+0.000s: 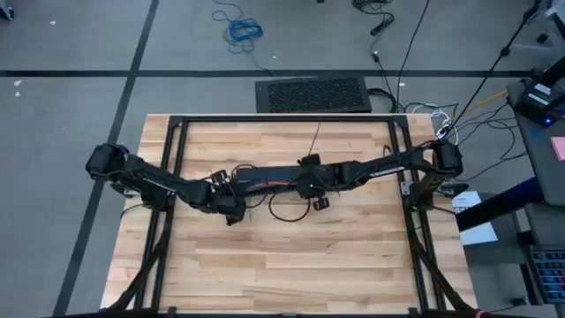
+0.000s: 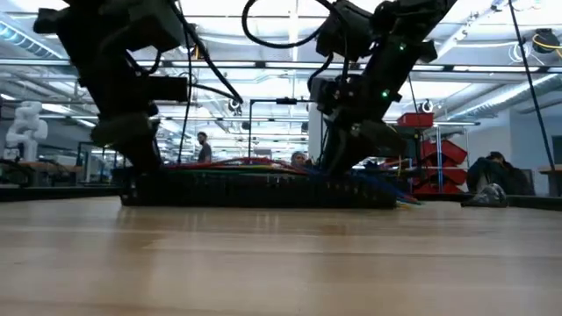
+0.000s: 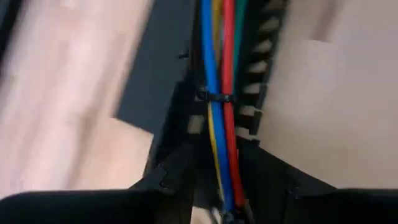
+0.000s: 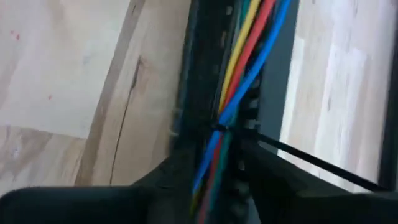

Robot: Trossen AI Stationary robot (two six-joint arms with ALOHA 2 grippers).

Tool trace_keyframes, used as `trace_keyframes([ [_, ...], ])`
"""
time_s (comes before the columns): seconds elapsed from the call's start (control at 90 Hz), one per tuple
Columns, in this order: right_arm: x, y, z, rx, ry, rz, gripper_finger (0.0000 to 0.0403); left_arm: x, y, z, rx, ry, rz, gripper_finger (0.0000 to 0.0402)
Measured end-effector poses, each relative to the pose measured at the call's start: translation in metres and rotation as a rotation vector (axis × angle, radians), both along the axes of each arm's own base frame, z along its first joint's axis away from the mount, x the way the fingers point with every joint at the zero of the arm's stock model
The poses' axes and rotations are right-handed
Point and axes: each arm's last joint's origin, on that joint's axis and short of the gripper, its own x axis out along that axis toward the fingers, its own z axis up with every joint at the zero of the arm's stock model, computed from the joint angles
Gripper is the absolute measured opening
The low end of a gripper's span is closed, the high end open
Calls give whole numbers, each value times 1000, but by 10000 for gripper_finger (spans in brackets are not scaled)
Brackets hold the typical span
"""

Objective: Ziptie cables
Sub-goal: Put the zip tied cables into the black cable duct

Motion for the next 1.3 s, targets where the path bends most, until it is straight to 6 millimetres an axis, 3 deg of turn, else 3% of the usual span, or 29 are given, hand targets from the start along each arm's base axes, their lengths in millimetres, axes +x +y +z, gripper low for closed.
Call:
trace_keyframes([
  [0.156, 5, 4, 9, -6, -44, 23, 124, 1, -6, 0, -18, -24, -28, 122],
  [0.4, 17, 8, 41, 36, -111, 75, 65, 2, -4, 0, -18, -10, -49, 123],
  [0.567, 24, 6, 57, 62, -156, 114, 30, 3, -5, 0, -133, 11, -90, 123],
  [0.7, 26, -2, 59, 155, -195, 133, 3, 5, -7, 3, -179, 19, -135, 123],
  [0.9, 26, -13, 58, 209, -208, 91, 1, 12, -8, 13, -166, -6, -159, 123],
  [1.122, 19, -9, 55, 246, -139, 43, 1, 17, -10, 25, -174, -25, -132, 123],
  [1.211, 15, -5, 54, 193, -100, -25, 1, 19, -13, 33, -171, -23, -112, 123],
  [1.3, 12, -1, 55, 6, -89, -138, 0, 19, -18, 43, -112, -21, -84, 123],
])
